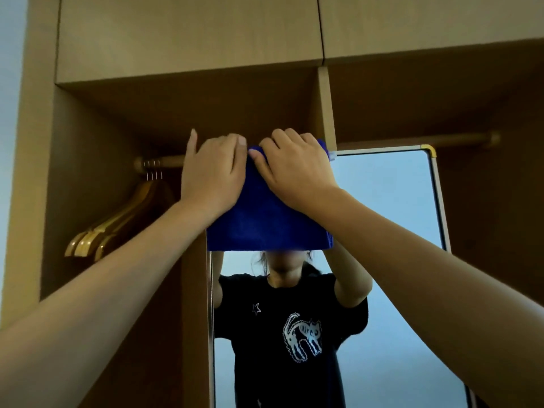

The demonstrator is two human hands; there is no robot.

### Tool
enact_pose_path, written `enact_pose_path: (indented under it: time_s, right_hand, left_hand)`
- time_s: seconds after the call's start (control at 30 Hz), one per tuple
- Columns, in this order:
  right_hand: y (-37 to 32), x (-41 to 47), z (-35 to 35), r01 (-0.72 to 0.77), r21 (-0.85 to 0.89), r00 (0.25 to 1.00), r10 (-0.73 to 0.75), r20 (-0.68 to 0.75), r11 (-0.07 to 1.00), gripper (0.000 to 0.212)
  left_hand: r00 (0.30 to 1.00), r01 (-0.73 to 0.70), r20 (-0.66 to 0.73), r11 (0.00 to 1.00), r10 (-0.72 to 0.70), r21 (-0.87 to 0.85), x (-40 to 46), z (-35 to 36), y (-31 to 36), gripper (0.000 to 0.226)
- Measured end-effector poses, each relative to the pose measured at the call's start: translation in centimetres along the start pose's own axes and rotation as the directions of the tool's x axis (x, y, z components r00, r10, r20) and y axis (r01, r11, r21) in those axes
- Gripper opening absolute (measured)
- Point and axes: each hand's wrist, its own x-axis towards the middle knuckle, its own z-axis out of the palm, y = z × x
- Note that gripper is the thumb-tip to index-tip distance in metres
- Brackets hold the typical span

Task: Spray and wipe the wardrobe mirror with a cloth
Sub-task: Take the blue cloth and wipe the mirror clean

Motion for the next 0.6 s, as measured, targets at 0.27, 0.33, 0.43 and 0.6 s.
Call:
enact_pose_path:
  time_s: [0.27, 0.33, 0.43, 0.6]
  right_hand:
    - [1.7, -1.5, -0.1, -0.013, 0.012, 0.997, 0.014, -0.079, 1.000, 0.037]
    - [2.2, -1.9, -0.2, -0.009, 0.007, 0.995, 0.010, -0.102, 1.000, 0.037]
    - [3.2, -2.7, -0.3, -0.005, -0.012, 0.991, 0.004, -0.130, 1.000, 0.037]
    - [5.2, -4.3, -0.6, -0.015, 0.012, 0.979, 0.017, -0.203, 1.000, 0.033]
  left_hand:
    - [0.999, -0.044, -0.021, 0.994, 0.046, 0.100, -1.1, 2.0, 1.7, 0.046]
    - [0.997, -0.051, -0.056, 0.991, 0.058, 0.121, -1.3, 2.7, 2.5, 0.044]
    - [0.991, -0.054, -0.112, 0.990, 0.069, 0.134, -1.4, 3.7, 3.6, 0.046]
    - [0.988, -0.105, -0.098, 0.981, 0.122, 0.161, -1.5, 5.0, 5.9, 0.049]
